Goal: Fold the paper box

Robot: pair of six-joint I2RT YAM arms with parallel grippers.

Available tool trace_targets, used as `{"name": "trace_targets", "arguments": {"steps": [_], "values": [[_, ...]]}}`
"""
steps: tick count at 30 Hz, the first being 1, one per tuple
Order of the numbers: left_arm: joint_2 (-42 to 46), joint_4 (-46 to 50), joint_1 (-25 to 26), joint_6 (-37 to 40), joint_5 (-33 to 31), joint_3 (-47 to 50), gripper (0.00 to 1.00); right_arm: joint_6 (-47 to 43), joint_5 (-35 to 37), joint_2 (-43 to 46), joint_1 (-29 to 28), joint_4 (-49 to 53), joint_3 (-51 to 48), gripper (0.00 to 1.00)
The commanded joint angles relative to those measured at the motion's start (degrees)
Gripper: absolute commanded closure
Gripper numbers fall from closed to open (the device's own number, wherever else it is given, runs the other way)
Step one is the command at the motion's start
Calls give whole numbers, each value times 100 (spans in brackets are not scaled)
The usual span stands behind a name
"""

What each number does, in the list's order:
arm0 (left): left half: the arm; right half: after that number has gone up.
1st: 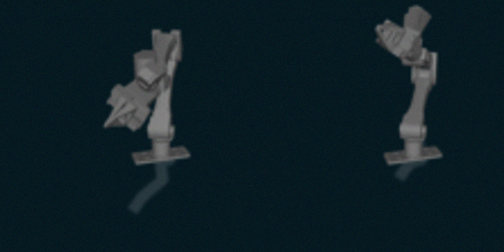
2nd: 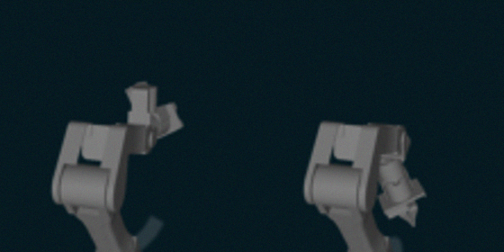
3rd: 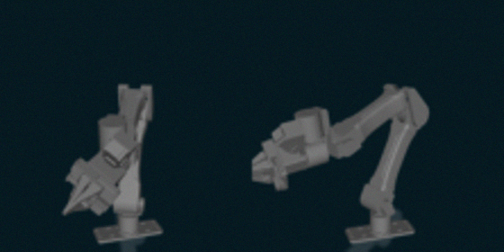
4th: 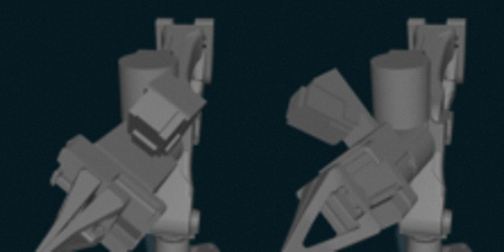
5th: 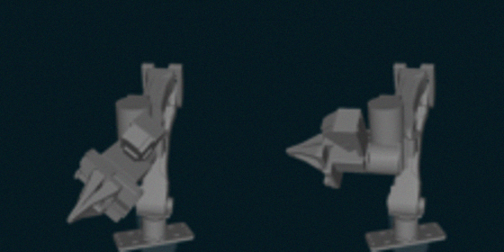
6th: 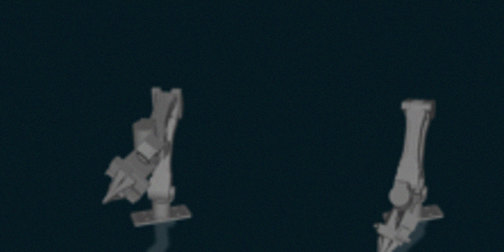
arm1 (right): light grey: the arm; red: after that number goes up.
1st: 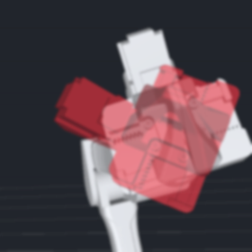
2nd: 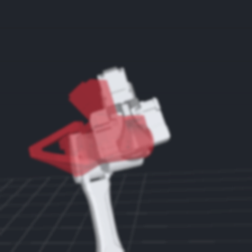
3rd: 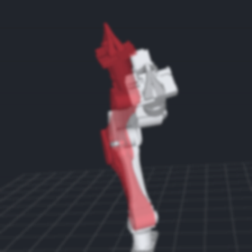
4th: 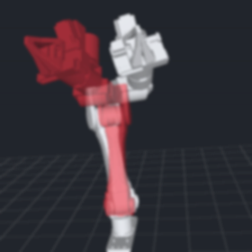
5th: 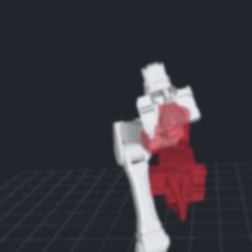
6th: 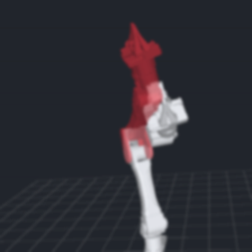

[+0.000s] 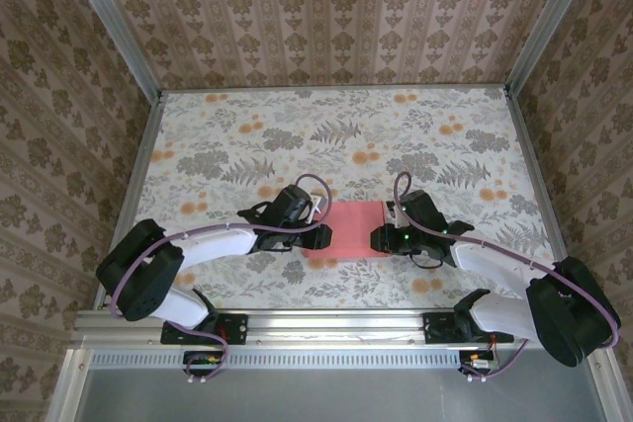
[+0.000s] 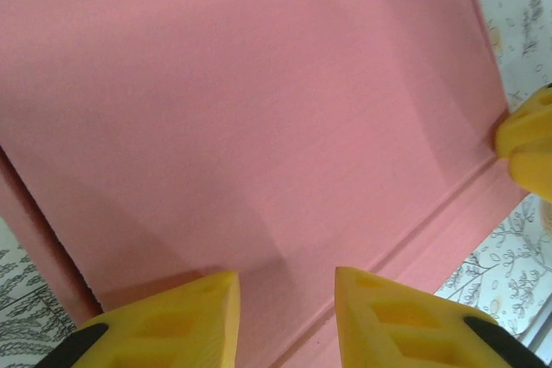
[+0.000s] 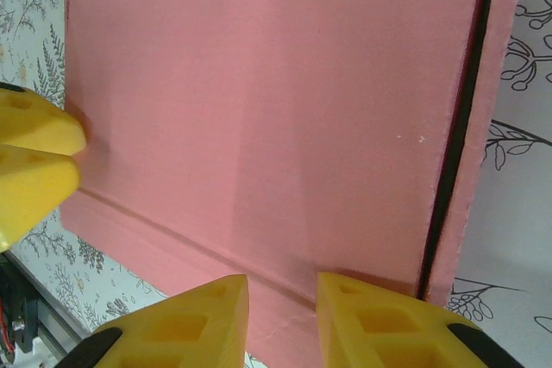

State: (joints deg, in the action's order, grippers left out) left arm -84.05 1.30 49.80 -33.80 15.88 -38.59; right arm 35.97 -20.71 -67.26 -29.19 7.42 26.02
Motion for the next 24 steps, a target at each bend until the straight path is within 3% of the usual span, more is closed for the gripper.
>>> {"name": "trace_targets", "arguments": {"steps": [1,14,24], "values": [[-54,-172,15,-64,21,50,67,16,197,13,-8,-41,-55,70],[1176,545,-110,242,-360,-49,64,-85,609,1187,-1,718,87,65],[1908,957,-644,208,-377,489,61,33,744,1496,100,837,-52,56]]}}
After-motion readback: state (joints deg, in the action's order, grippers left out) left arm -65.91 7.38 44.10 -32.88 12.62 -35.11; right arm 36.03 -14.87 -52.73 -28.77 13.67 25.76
